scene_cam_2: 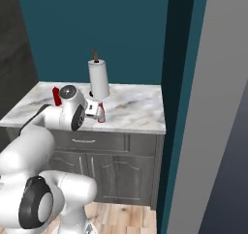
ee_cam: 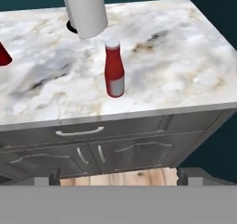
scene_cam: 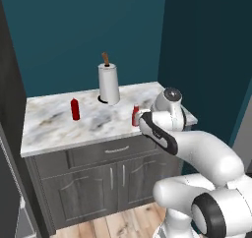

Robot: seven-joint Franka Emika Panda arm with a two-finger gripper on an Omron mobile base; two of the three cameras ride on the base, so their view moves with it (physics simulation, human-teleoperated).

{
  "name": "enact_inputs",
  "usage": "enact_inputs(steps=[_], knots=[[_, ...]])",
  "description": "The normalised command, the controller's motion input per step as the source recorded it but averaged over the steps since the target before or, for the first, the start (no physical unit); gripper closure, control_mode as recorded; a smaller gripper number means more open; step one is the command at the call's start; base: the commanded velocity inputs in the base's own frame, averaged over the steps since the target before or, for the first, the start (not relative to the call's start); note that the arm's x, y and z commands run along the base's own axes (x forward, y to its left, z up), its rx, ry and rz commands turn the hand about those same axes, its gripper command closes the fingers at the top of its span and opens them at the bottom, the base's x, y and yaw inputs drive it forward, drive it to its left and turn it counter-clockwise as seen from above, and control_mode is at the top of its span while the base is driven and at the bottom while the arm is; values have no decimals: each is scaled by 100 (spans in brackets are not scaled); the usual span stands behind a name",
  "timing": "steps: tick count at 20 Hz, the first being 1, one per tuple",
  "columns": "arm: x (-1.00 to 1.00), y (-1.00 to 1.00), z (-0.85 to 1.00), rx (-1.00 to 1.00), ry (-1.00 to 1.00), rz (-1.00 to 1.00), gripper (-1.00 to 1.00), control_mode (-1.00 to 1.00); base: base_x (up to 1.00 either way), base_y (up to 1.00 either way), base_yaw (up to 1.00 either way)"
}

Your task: Place the ketchup and ketchup from the counter to the top shelf of the fridge. If the existing items in the fridge are on the top shelf, move them to other shelves.

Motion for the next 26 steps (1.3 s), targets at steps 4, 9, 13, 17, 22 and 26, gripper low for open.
enact_inputs(steps=[4,9,13,17,22,26], knots=[[37,7,-6,-1,0,0,-100,-100,0,0,0],[30,2,-8,-1,0,0,-100,-100,0,0,0],[21,0,-9,-2,0,0,-100,-100,0,0,0],[18,0,-15,-2,-2,0,-100,-100,0,0,0],[18,2,-19,-3,-10,0,-100,-100,0,0,0],[23,4,-16,-2,-9,0,-100,-100,0,0,0]])
